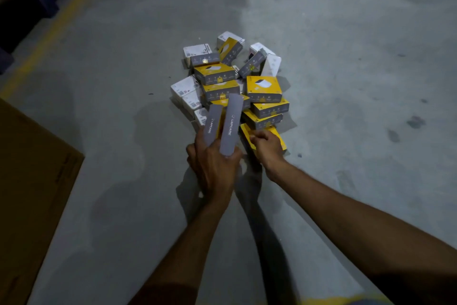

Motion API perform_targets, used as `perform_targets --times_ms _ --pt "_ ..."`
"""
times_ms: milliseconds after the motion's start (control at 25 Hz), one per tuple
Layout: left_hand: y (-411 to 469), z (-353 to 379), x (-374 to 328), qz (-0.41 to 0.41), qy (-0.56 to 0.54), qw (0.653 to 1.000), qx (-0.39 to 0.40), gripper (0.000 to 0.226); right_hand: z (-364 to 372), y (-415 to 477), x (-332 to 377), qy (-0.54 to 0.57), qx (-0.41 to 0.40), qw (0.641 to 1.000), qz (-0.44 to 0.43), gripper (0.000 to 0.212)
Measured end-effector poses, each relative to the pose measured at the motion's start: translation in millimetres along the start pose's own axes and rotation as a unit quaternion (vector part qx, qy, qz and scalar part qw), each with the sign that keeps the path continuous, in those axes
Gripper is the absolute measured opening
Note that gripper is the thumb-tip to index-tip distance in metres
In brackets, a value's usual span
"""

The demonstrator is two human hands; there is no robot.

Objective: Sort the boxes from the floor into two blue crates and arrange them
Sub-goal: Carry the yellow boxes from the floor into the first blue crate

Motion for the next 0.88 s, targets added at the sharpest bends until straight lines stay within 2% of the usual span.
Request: perform_targets --times_ms 40,120,240,400,520,640,760,880 --pt "0 -3 3 0.026 0.012 0.999 -0.024 0.051 -9 8 3 -0.027 -0.050 0.998 -0.011 0.009" --pt "3 -6 7 0.063 0.030 0.996 -0.052 0.060 -16 25 11 -0.013 -0.093 0.996 -0.007 0.019" --pt "13 -4 2 0.065 0.036 0.996 -0.053 0.063 -17 57 18 0.017 -0.131 0.991 0.018 0.056" --pt "24 -3 -7 0.053 0.010 0.996 -0.067 0.061 -14 92 16 0.063 -0.188 0.967 0.159 0.103" --pt "30 1 -13 0.066 0.006 0.995 -0.070 0.064 -15 113 12 0.053 -0.191 0.962 0.190 0.122" --pt "34 0 -15 0.070 0.000 0.994 -0.079 0.065 -13 139 8 0.067 -0.175 0.967 0.173 0.128" --pt "37 0 -16 0.094 0.010 0.993 -0.077 0.068 -9 157 9 0.075 -0.151 0.975 0.142 0.116" --pt "37 -4 -22 0.087 0.010 0.993 -0.078 0.070 -21 143 27 0.021 -0.176 0.979 0.098 0.103"
Point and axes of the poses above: each hand's wrist, its own y-axis towards the middle knuckle, its own z-axis out of the palm, x = y × z, the point moved 6 cm from there along y, towards the middle knuckle, and after that the axes turned 10 degrees about -z, right-handed, at the moved point
